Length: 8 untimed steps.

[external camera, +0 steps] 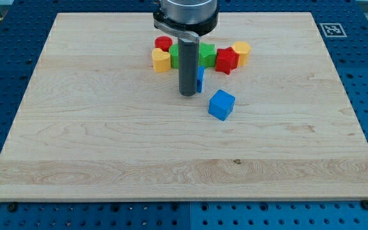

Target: Push blue triangle to the center

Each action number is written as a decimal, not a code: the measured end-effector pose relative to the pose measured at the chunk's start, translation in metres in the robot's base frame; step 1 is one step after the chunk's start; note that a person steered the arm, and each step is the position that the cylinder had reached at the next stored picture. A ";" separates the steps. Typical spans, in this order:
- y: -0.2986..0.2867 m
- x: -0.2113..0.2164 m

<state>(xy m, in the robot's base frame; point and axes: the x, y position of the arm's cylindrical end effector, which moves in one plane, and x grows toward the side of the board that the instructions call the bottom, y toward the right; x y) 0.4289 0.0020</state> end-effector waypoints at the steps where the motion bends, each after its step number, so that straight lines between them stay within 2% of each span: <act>1: 0.000 0.000; 6: 0.000 -0.012; 8: 0.027 0.087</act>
